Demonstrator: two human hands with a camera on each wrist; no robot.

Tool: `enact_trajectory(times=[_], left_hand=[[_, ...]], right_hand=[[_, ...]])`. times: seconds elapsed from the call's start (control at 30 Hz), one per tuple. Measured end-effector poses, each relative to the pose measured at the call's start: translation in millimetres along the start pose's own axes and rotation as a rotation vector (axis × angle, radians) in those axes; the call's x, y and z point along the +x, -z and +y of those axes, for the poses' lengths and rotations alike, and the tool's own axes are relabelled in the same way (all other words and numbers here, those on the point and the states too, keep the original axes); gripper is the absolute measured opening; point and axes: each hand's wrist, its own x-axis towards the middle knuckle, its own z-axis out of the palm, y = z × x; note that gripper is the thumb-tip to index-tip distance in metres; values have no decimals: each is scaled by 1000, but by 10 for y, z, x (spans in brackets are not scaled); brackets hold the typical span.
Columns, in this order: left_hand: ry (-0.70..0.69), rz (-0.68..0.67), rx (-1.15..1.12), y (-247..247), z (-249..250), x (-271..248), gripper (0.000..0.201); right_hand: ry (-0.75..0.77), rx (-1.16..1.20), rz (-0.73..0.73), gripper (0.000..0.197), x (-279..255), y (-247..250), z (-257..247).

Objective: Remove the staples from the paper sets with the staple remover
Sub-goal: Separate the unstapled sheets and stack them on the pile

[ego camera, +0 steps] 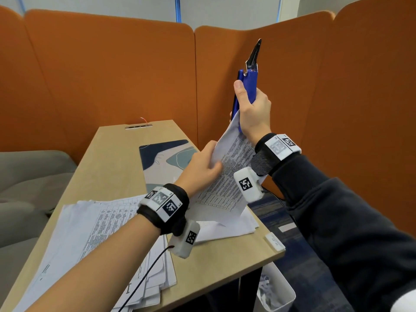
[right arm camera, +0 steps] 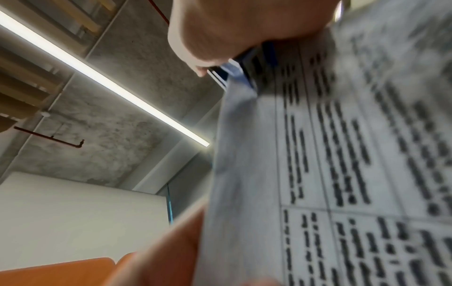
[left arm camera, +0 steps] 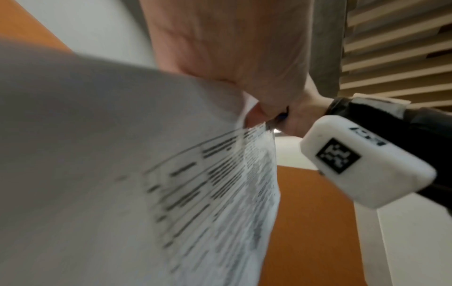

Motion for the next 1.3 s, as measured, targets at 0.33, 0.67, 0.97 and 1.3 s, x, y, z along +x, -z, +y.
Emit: enact_trajectory(times=[0.33, 0.67, 0.97, 1.3], left_hand=[[545, 288, -249, -54, -872, 65, 30], [1137, 363, 100, 696, -1828, -697, 39], [1346, 124, 495, 1454, -2352, -1617, 74], [754, 206, 423, 1444, -1767, -1432, 8]], right_hand=[[-380, 333, 93, 26, -170, 11, 249], [-1102, 547, -63, 25, -1242, -361, 1460], [-1226, 768, -11, 44, -1592, -453, 1933], [-1167, 817, -14, 43, -1655, -359, 1935]])
